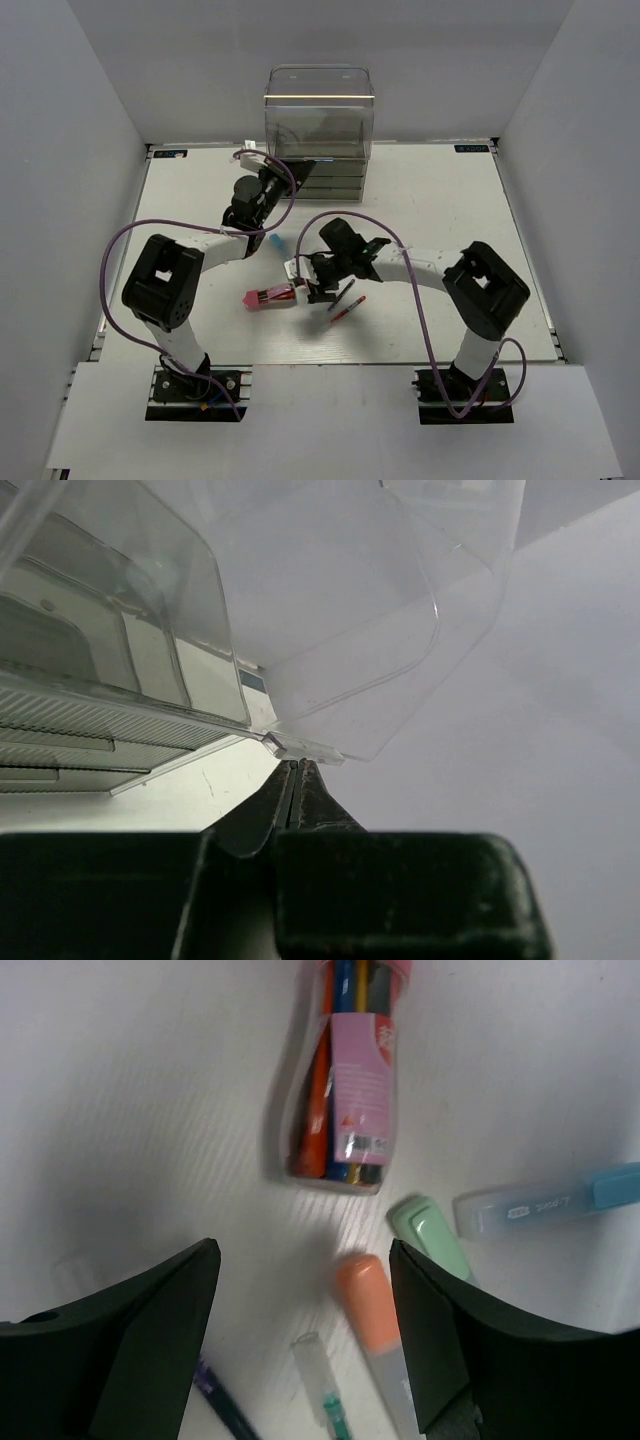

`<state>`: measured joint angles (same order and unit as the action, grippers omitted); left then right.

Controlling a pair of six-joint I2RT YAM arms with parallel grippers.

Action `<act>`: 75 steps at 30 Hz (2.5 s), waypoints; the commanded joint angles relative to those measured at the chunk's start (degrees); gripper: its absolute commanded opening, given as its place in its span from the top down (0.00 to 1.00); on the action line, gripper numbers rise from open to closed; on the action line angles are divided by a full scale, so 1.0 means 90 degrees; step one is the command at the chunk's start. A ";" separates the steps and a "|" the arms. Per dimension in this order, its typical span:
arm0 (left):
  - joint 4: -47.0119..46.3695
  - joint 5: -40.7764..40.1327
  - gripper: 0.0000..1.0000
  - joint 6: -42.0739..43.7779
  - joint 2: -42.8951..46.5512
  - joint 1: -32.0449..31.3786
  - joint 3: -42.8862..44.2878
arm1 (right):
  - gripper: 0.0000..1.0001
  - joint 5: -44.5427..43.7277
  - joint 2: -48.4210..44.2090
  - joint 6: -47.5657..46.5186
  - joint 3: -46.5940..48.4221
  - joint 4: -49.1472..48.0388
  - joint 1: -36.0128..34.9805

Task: Sort the stationery into containers
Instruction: Grab a piece of stationery with the right arm, then place the stationery into the container

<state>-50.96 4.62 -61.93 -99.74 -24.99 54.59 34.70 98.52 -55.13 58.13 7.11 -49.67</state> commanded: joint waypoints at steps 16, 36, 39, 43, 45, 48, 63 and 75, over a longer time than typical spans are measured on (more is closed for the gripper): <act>-0.0265 -0.0084 1.00 0.0084 0.0731 -0.0006 0.0136 | 0.25 -0.0808 0.1026 0.0970 0.0944 -0.0937 -0.0741; -0.0324 -0.0143 1.00 0.0026 0.0790 0.0052 0.0019 | 0.95 -0.1150 0.1125 0.1302 0.1110 -0.0820 -0.0819; -0.0324 -0.0143 1.00 0.0026 0.0790 0.0052 0.0019 | 1.00 -0.1062 0.0646 0.1282 0.0720 -0.0820 -0.0800; -0.0324 -0.0201 1.00 0.0026 0.0848 0.0052 -0.0049 | 1.00 -0.1179 -0.0533 0.1273 0.0153 -0.0849 -0.0770; -0.0324 -0.0201 1.00 0.0026 0.0848 0.0111 -0.0050 | 1.00 -0.1413 -0.0944 0.1195 -0.0140 -0.0868 -0.0683; -0.0324 -0.0201 1.00 0.0026 0.0848 0.0111 -0.0050 | 1.00 -0.1813 -0.1444 0.1048 -0.0521 -0.0907 -0.0595; -0.0266 -0.0201 1.00 0.0026 0.0790 0.0111 0.0185 | 1.00 -0.3757 -0.1777 0.0814 -0.0844 -0.2176 0.0917; -0.0266 -0.0201 1.00 0.0026 0.0731 0.0111 0.0185 | 1.00 -0.3826 -0.0802 -0.0289 0.0347 -0.3231 0.1759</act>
<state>-51.03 4.67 -61.95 -96.01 -24.60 54.00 0.51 89.71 -53.32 57.01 -13.91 -34.30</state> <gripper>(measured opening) 0.025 0.581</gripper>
